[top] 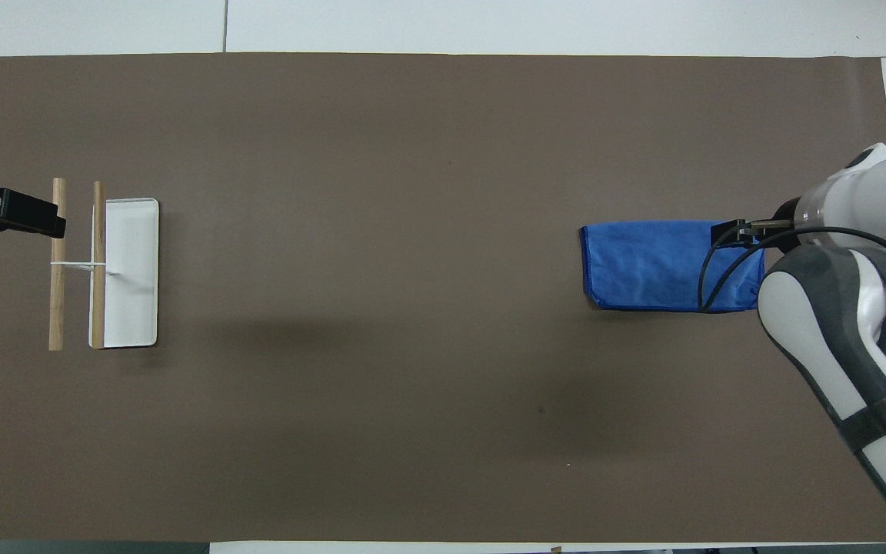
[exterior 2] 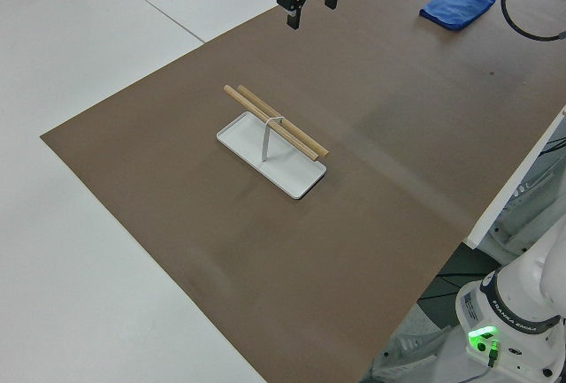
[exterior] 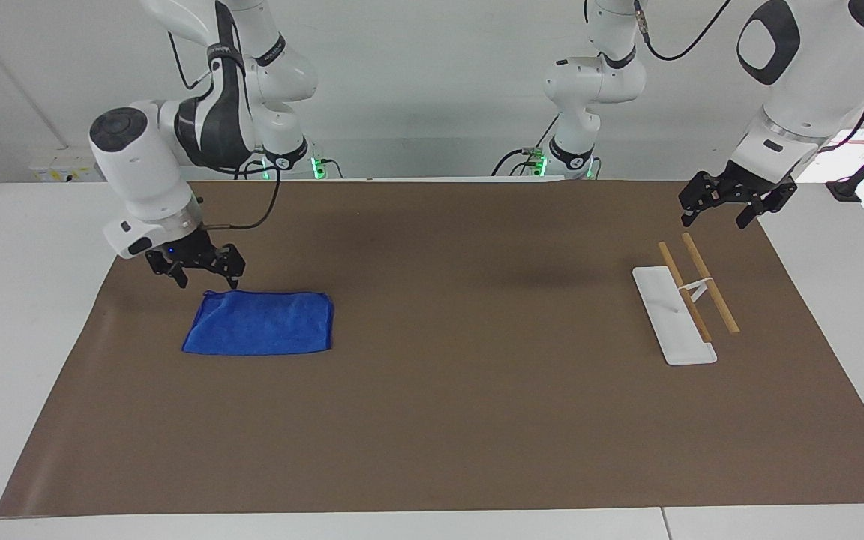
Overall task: Right arm passes towel to left arm to hang
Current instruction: 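Close the right gripper on the blue towel's edge, then lift the towel with the right gripper toward the table's middle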
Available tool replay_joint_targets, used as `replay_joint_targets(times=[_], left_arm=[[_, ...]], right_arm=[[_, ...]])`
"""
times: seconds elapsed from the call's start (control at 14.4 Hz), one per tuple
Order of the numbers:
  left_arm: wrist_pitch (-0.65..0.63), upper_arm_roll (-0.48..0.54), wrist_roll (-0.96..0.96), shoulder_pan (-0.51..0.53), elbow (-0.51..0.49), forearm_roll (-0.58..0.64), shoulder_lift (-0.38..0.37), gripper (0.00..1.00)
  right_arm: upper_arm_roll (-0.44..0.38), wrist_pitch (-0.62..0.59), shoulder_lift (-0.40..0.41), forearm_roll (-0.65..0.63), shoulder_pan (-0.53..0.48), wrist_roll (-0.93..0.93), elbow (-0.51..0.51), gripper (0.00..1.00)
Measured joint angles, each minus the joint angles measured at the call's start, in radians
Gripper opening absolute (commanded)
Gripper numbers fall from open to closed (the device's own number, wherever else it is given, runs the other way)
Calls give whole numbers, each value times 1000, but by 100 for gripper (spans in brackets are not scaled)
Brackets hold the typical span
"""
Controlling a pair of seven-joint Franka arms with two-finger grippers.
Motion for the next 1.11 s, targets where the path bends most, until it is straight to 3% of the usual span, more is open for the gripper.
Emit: replay_joint_targets(times=[0.28,0.48,0.62,0.76,0.9,1.11], left_arm=[[0,0,0,0,0,0,0,100],[0,0,0,0,0,0,0,100],[0,0,0,0,0,0,0,100],[0,0,0,0,0,0,0,100],[0,0,0,0,0,0,0,100],[0,0,0,0,0,0,0,100]], right_arm=[[0,161,58,0,-1,-58,-96,100],[0,216,84,1,-3,-66,-133,98],[0,240,106,2,-5,-66,-140,79],[0,250,117,2,-5,-66,-144,48],[0,264,122,4,-5,-66,-150,4],[0,269,119,29,-5,-66,-148,0]])
